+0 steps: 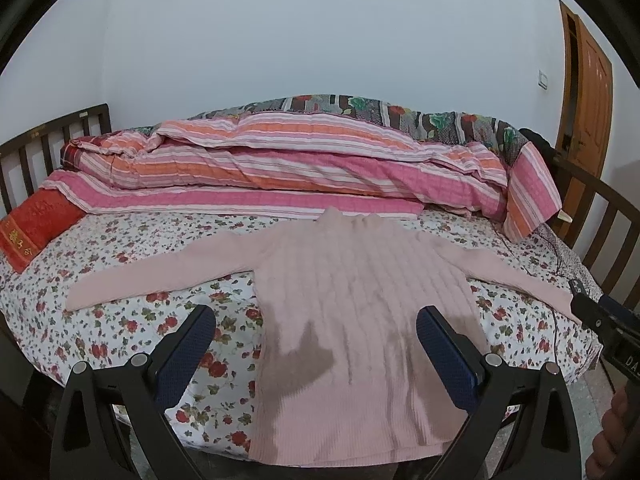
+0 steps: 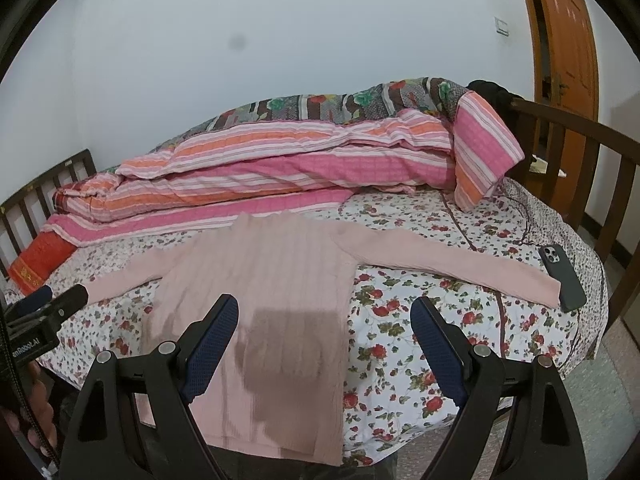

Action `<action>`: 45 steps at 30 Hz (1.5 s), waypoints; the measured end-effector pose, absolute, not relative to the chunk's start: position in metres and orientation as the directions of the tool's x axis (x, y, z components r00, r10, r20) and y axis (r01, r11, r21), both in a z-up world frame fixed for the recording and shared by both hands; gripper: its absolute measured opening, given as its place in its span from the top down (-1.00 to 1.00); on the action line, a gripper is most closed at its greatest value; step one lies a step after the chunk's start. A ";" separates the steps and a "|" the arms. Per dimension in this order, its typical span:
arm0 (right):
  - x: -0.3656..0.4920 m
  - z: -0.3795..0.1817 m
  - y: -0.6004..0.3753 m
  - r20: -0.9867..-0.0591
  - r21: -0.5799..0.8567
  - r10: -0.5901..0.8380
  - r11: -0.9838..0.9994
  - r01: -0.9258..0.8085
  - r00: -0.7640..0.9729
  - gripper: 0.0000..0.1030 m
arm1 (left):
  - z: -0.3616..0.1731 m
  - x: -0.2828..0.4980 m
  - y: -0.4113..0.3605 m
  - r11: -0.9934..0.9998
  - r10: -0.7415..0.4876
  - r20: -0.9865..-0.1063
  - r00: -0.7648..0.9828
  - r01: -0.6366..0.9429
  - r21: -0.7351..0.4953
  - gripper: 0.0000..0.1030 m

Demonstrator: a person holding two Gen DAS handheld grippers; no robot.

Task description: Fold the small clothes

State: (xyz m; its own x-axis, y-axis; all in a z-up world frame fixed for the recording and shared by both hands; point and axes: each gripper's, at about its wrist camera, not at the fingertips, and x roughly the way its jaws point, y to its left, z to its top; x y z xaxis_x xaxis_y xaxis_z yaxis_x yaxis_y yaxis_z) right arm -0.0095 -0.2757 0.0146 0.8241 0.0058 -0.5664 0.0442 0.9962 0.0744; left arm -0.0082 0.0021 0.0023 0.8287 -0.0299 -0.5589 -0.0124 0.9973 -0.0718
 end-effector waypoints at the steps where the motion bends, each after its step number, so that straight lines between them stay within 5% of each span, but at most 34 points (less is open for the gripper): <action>1: -0.009 0.015 -0.276 -0.565 0.081 0.008 0.996 0.045 0.825 -0.69 | 0.002 -0.008 0.001 0.998 -0.026 -0.560 0.828 -0.011 -0.064 -0.97; 30: -0.006 0.008 -0.272 -0.567 0.059 0.003 0.998 0.037 0.823 -0.69 | -0.002 -0.005 0.015 0.996 -0.022 -0.539 0.842 -0.028 -0.084 -0.97; 34: -0.005 0.002 -0.266 -0.550 0.051 -0.007 0.998 0.042 0.835 -0.82 | -0.009 -0.001 0.021 0.996 0.001 -0.538 0.843 -0.051 -0.079 -0.97; 45: 0.024 -0.045 -0.244 -0.551 -0.034 -0.023 0.999 0.005 0.834 -0.92 | -0.084 0.032 0.105 0.949 -0.063 -0.595 0.802 -0.136 -0.284 -0.94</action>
